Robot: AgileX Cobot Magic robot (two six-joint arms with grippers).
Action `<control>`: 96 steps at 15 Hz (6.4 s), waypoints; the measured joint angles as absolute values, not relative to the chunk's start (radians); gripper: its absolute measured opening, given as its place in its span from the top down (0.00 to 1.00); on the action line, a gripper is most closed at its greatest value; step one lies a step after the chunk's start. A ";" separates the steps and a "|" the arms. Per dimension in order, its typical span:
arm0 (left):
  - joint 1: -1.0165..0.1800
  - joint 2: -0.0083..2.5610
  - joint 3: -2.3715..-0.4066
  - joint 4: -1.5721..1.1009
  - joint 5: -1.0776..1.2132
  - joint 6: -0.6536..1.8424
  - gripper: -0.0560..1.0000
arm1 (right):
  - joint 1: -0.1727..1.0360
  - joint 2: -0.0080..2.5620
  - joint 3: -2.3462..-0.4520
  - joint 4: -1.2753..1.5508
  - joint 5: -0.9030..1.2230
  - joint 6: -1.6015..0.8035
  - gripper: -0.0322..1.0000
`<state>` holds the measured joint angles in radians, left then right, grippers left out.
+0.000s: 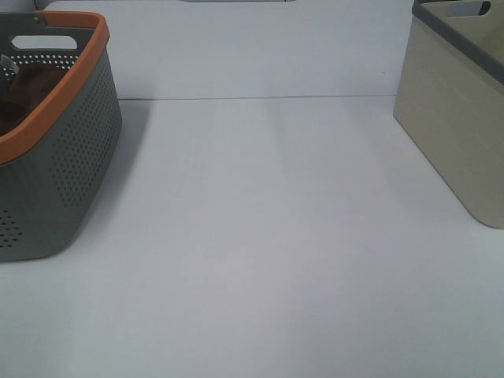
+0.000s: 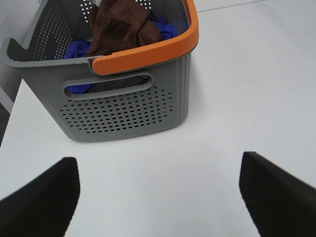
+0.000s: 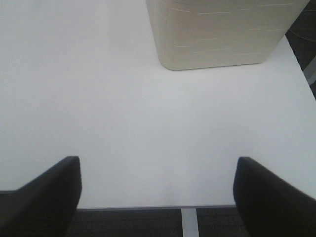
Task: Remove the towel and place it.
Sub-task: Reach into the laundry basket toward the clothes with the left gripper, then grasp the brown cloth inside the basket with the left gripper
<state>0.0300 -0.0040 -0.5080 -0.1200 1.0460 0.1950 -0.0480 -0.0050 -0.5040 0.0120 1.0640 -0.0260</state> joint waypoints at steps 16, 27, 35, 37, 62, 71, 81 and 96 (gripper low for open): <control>0.030 -0.004 -0.508 -0.103 1.046 0.179 0.04 | -0.048 -0.005 -0.504 0.012 1.064 -0.026 0.26; 0.030 -0.004 -0.508 -0.100 1.046 0.176 0.01 | -0.048 -0.005 -0.504 0.012 1.064 -0.026 0.26; 0.030 -0.004 -0.508 -0.098 1.046 0.176 0.01 | -0.048 -0.005 -0.504 0.012 1.064 -0.026 0.26; 0.030 -0.004 -0.508 -0.098 1.046 0.176 0.01 | -0.048 -0.005 -0.504 0.012 1.064 -0.026 0.26; 0.030 0.126 -0.610 -0.094 1.082 0.188 0.01 | -0.048 -0.005 -0.504 0.012 1.064 -0.026 0.26; 0.030 1.061 -1.241 -0.093 1.113 0.452 0.01 | -0.048 -0.005 -0.504 0.012 1.064 -0.026 0.26; 0.042 1.845 -1.768 0.115 1.070 0.977 0.03 | -0.048 -0.005 -0.504 0.012 1.064 -0.026 0.26; -0.001 2.163 -1.773 0.060 0.874 1.189 0.29 | -0.048 -0.005 -0.504 0.012 1.064 -0.026 0.26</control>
